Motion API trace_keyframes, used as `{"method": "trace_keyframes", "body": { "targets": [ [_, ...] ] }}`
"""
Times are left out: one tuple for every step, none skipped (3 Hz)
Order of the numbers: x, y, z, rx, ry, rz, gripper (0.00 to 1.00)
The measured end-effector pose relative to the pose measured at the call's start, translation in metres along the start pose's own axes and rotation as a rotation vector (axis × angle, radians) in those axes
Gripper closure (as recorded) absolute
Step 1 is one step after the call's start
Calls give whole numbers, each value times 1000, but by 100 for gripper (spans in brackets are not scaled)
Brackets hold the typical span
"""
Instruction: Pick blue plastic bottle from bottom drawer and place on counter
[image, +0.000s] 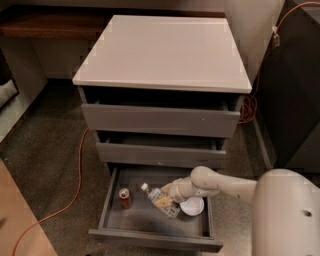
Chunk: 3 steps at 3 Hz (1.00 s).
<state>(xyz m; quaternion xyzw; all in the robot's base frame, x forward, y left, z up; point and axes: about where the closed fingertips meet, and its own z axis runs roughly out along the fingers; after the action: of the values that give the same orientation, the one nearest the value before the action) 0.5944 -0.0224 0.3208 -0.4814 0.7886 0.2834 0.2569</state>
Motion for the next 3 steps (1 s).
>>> {"method": "trace_keyframes", "body": {
  "targets": [
    [-24,19,-22,-35,-84,-79,100],
    [-44,32,-41,-59,-147,-120,100],
    [-68,46,-71,-90,-236,-153,100]
  ]
}}
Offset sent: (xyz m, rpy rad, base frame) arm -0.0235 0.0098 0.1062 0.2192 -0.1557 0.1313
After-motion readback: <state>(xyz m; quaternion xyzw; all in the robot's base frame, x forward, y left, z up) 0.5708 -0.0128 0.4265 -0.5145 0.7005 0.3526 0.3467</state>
